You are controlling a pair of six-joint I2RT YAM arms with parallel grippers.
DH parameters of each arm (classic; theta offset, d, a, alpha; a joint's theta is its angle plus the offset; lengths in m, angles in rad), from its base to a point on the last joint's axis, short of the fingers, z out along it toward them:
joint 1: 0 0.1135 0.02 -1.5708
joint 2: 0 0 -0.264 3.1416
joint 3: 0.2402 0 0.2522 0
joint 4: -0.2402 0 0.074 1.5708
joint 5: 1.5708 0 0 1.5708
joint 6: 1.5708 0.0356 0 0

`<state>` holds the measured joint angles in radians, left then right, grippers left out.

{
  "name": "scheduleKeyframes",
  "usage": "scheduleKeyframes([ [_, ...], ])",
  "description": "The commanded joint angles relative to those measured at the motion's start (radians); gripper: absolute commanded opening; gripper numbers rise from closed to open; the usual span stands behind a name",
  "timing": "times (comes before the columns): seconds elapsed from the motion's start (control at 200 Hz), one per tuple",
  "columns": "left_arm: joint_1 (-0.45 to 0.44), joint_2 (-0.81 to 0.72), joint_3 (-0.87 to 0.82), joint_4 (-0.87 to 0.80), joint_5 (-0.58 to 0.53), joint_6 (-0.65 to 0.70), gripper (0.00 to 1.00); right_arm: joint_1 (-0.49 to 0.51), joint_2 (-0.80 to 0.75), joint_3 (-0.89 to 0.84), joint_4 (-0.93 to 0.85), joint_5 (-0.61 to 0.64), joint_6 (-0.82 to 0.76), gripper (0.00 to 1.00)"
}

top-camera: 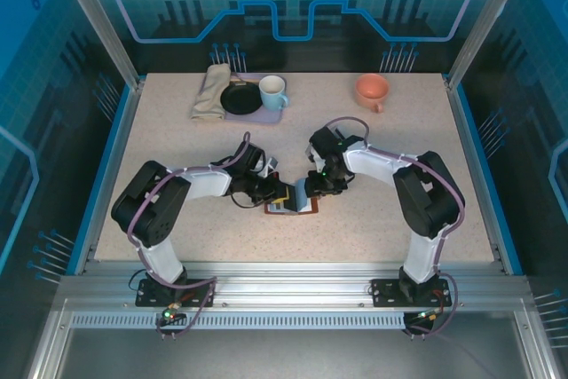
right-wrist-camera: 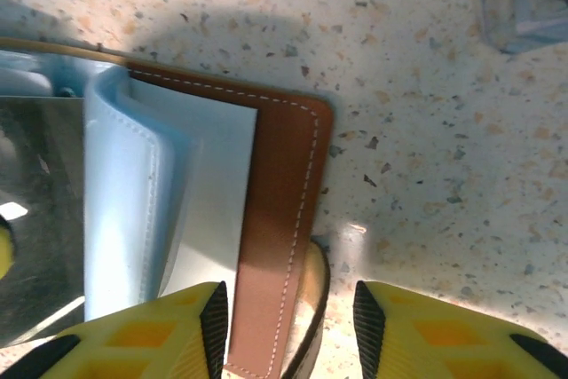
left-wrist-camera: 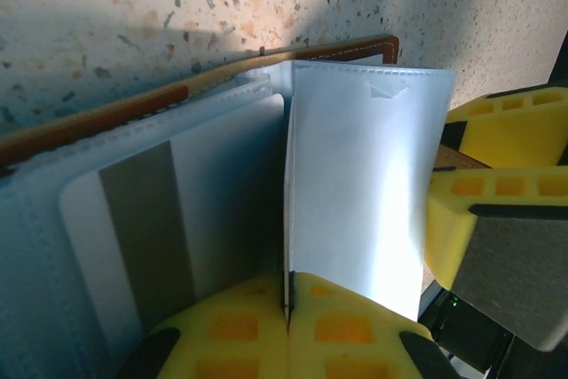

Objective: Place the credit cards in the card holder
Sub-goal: Insert the credit card into the card slot.

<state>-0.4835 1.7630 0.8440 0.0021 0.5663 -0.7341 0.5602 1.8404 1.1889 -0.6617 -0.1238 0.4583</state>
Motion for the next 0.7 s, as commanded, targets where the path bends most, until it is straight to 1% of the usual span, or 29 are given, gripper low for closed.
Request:
scheduleKeyframes([
  [0.0,-0.004,0.017,-0.021,0.014,0.006,0.001,0.04,-0.006,-0.044,0.000,-0.009,0.003,0.033,0.47],
  [0.07,-0.003,0.008,-0.017,0.002,-0.001,0.004,0.04,-0.009,-0.070,0.003,-0.034,0.065,0.049,0.49],
  [0.12,-0.001,0.003,-0.017,-0.003,-0.008,0.005,0.04,-0.012,-0.094,-0.001,-0.033,0.079,0.051,0.51],
  [0.265,0.000,-0.004,-0.012,-0.011,-0.009,0.007,0.04,-0.017,-0.124,0.011,-0.033,0.071,0.057,0.53],
  [0.36,0.000,0.000,-0.008,-0.006,-0.001,0.005,0.04,-0.016,-0.098,0.016,0.007,-0.037,0.048,0.56],
  [0.445,0.000,0.001,-0.004,-0.003,0.004,0.004,0.04,-0.004,-0.051,0.035,-0.016,0.015,0.045,0.58],
  [0.48,0.002,0.002,-0.005,0.000,0.005,0.002,0.05,-0.005,-0.036,0.032,-0.009,0.015,0.043,0.60],
  [0.63,0.006,0.006,-0.020,0.036,0.015,-0.022,0.05,-0.010,0.031,0.026,0.032,-0.030,0.033,0.57],
  [0.695,0.010,0.011,-0.032,0.070,0.026,-0.043,0.05,-0.010,0.060,0.031,0.031,-0.034,0.029,0.54],
])
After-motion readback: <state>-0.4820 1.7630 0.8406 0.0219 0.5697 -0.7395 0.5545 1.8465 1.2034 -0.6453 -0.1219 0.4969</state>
